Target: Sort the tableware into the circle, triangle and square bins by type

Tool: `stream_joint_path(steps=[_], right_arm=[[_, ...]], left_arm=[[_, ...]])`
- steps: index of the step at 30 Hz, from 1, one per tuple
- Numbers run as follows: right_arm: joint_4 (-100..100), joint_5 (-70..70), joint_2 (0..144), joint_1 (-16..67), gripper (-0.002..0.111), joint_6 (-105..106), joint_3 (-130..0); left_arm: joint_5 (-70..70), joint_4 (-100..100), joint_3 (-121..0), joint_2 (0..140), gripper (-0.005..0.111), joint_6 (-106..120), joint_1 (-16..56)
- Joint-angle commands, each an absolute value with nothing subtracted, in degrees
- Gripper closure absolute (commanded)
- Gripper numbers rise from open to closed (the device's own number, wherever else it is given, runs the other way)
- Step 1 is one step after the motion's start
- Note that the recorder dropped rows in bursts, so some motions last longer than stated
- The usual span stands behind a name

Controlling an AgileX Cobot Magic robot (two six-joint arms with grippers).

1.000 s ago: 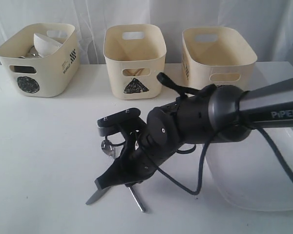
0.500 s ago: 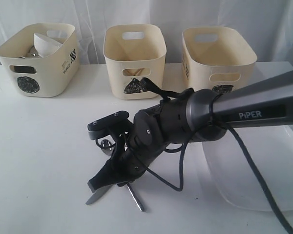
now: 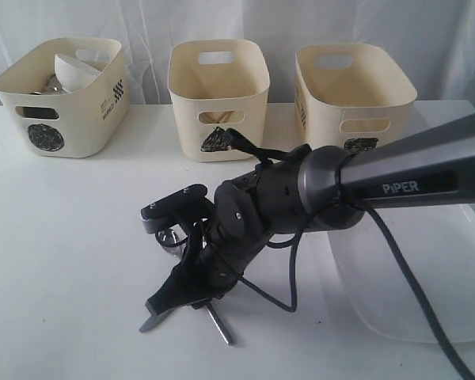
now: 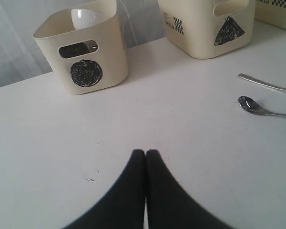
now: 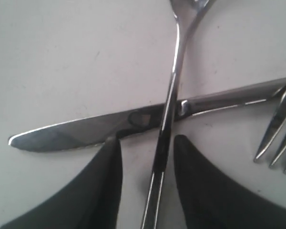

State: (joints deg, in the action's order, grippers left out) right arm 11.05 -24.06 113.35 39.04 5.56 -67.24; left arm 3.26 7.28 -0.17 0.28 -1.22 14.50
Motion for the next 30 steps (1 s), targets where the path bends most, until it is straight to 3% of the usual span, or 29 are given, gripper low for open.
stream_joint_path(steps=[1,15,17,20,30], right_arm=[[9.32,-25.79,112.13,39.27,0.073,6.01,-66.85],[7.51,-25.76,115.49,39.36,0.074,6.01,-66.73],[7.61,-25.76,115.49,39.36,0.083,6.01,-66.73],[8.13,-25.61,115.26,39.36,0.108,5.63,-66.73],[9.58,-9.27,104.45,38.03,0.108,-1.32,-59.00]], left_arm=[[3.06,6.88,0.00,0.00,0.107,-1.33,14.80],[3.06,6.88,0.00,0.00,0.107,-1.33,14.80],[3.06,6.88,0.00,0.00,0.107,-1.33,14.80],[3.06,6.88,0.00,0.00,0.107,-1.33,14.80],[3.06,6.88,0.00,0.00,0.107,-1.33,14.80]])
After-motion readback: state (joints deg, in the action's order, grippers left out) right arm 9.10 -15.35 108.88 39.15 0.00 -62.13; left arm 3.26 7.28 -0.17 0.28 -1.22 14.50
